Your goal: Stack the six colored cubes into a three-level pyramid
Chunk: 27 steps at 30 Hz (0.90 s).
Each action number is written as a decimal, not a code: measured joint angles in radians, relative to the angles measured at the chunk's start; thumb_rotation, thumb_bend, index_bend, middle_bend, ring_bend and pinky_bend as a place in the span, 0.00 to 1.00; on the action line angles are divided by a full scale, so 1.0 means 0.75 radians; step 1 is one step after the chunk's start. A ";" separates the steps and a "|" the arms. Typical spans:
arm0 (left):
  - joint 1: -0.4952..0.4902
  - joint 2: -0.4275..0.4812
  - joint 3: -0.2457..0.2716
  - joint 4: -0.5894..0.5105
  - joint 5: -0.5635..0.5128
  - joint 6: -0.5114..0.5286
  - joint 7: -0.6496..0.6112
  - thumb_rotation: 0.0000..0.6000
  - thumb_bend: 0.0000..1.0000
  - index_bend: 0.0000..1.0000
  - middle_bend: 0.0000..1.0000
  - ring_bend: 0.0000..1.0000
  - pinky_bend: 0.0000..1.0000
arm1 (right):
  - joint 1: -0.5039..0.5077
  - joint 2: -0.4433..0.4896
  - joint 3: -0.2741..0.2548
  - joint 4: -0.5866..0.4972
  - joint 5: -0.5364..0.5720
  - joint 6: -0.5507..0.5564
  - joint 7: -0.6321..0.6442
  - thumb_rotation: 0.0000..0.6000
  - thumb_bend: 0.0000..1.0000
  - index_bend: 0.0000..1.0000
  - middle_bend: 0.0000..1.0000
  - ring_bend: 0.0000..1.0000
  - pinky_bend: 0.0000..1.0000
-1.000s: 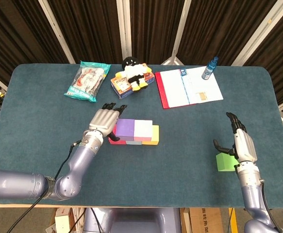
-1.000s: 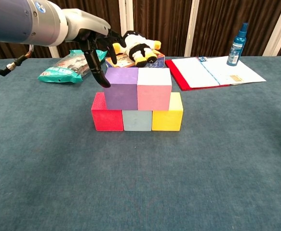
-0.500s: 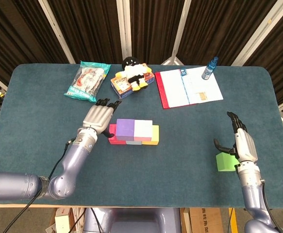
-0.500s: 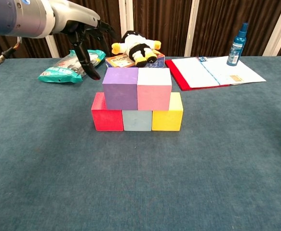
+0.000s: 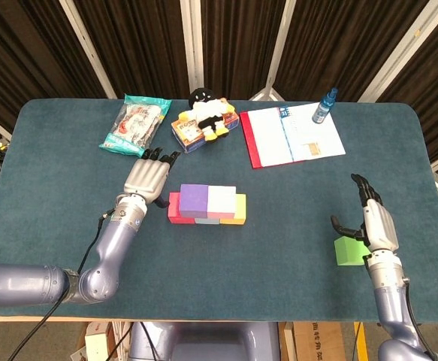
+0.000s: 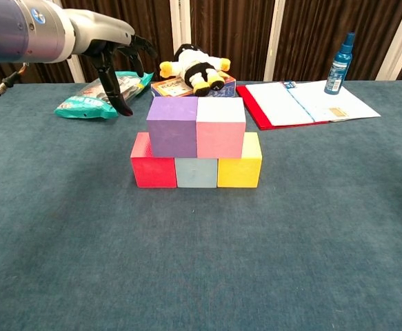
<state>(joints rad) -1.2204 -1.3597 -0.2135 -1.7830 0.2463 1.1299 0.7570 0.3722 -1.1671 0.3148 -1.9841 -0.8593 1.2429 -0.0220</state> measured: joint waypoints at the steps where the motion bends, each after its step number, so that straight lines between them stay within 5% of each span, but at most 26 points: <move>1: 0.001 -0.006 0.000 0.006 0.004 0.001 0.000 1.00 0.16 0.00 0.17 0.01 0.00 | 0.000 -0.001 -0.001 0.001 0.000 0.000 -0.001 1.00 0.36 0.00 0.00 0.00 0.00; 27: 0.029 -0.165 -0.010 0.137 0.117 0.007 0.012 1.00 0.21 0.00 0.17 0.01 0.00 | 0.003 -0.006 -0.003 0.010 0.010 -0.006 -0.004 1.00 0.36 0.00 0.00 0.00 0.00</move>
<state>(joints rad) -1.1984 -1.4835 -0.2213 -1.6806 0.3338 1.1351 0.7661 0.3742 -1.1715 0.3122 -1.9769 -0.8516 1.2382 -0.0249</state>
